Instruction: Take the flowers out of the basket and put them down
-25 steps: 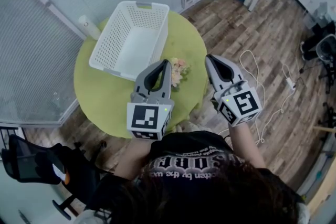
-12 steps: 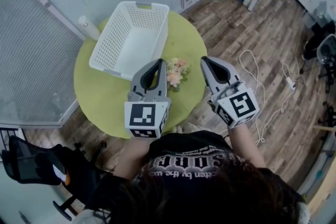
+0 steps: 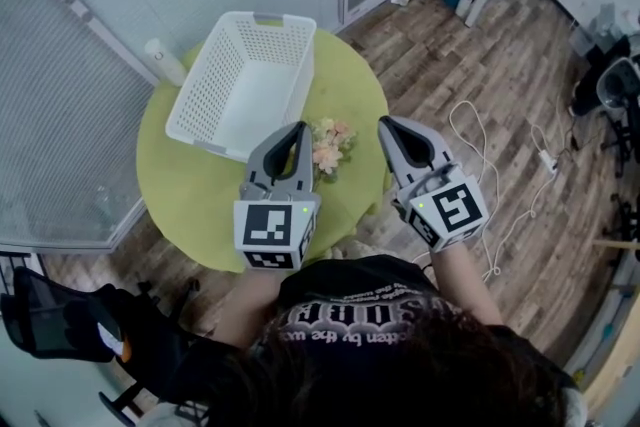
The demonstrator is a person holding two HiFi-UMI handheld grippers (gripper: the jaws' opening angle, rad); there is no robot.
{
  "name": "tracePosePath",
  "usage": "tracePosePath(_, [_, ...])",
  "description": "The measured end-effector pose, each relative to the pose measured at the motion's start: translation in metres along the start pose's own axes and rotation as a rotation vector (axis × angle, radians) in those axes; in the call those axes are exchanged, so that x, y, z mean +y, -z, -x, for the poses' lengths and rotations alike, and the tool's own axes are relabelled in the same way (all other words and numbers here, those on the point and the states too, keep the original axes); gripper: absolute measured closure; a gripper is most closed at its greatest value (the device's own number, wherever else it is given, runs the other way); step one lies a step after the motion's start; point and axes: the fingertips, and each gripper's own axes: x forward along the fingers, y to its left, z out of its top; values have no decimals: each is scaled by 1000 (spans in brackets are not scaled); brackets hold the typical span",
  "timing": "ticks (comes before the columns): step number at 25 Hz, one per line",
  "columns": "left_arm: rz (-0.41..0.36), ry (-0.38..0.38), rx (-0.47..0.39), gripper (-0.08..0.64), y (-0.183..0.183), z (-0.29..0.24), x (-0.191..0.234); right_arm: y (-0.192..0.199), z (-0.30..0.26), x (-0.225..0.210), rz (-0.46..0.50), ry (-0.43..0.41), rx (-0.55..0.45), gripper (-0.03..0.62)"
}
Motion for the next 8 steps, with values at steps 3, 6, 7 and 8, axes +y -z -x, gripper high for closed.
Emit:
tracePosePath(3, [2,1,5,557,0,-1,1,-1,3,-5,-6,22,5,565])
tracePosePath(6, [3,-1,14,557,1,-1,2,0,6,-8,-25,34,12,565])
tracePosePath(7, [2,-1,18,557,2,-1,2,0,7,-9,-24,35,9,565])
tracePosePath(8, [2,-1,21,557,3,0,2,-1,8,-9,-21,37,4,565])
